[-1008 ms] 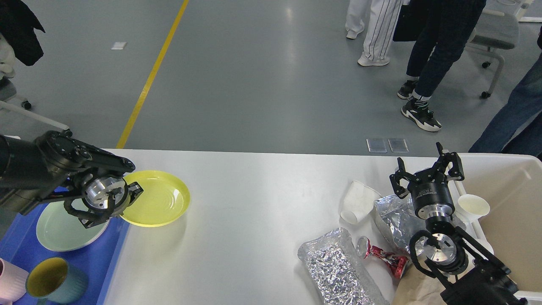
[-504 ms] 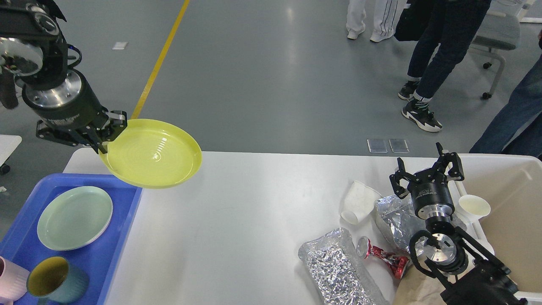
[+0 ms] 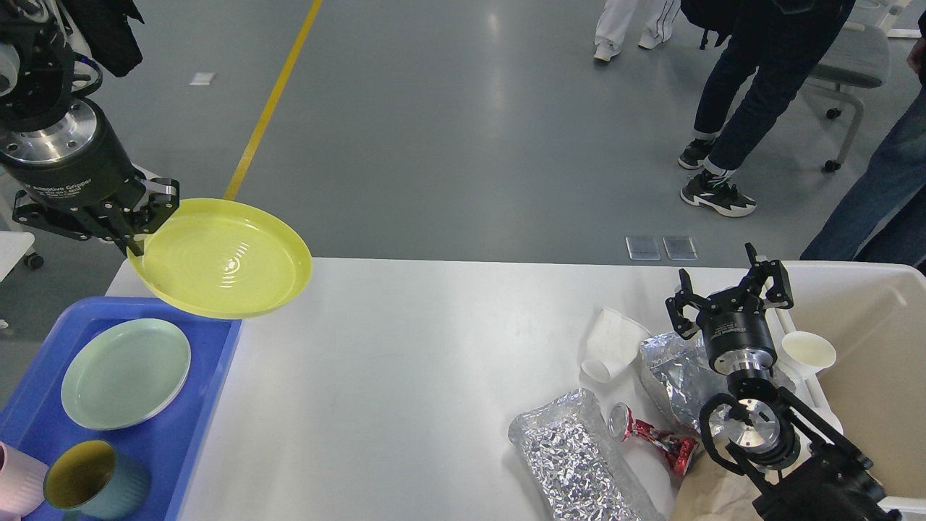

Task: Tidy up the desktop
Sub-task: 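Lift the yellow plate toward the blue tray, then lower the yellow plate onto the pale green plate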

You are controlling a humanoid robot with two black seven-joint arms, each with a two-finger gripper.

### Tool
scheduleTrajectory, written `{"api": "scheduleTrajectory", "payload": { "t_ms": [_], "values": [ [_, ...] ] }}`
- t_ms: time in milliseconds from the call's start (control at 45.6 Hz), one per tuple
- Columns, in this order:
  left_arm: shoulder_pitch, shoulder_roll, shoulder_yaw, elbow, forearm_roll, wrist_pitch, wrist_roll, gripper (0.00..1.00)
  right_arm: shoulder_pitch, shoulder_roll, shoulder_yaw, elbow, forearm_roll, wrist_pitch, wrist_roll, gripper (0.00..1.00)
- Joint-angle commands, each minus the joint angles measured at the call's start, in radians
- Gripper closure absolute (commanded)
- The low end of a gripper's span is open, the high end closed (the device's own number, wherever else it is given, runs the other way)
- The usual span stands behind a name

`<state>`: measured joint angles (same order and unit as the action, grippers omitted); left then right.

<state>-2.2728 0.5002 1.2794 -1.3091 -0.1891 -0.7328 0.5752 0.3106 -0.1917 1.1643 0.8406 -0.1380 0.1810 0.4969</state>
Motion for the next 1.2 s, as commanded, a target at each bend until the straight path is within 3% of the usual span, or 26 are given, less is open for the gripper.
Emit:
{"api": "scheduleTrajectory", "payload": {
  "t_ms": [0,131,285,460,613,789,920,1183],
  "values": [
    [0.139,0.017,0.057,0.034,0.002,0.229,0.0,1.0,-0.001,0.0,0.0,0.0,0.0,0.0,0.0,0.0],
    [0.288,0.063,0.06,0.034,0.002,0.469,0.0,1.0,-0.001,0.0,0.0,0.0,0.0,0.0,0.0,0.0],
    [0.45,0.109,0.046,0.036,0.0,0.685,-0.008,1.0,-0.001,-0.002,0.0,0.0,0.0,0.0,0.0,0.0],
    [0.598,0.112,0.017,0.036,0.0,0.883,-0.072,1.0,-0.001,-0.002,0.0,0.0,0.0,0.0,0.0,0.0],
    [0.69,0.115,-0.066,0.04,0.0,1.012,-0.084,1.0,-0.001,-0.002,0.0,0.0,0.0,0.0,0.0,0.0],
    [0.817,0.106,-0.161,0.109,0.0,1.089,-0.084,1.0,-0.001,0.0,0.0,0.0,0.0,0.0,0.0,0.0],
    [0.914,0.098,-0.229,0.185,-0.001,1.089,-0.084,1.0,-0.001,0.0,0.0,0.0,0.0,0.0,0.0,0.0],
    [0.969,0.097,-0.246,0.248,0.0,1.089,-0.084,0.98,-0.001,0.0,0.0,0.0,0.0,0.0,-0.001,0.0]
  ]
}}
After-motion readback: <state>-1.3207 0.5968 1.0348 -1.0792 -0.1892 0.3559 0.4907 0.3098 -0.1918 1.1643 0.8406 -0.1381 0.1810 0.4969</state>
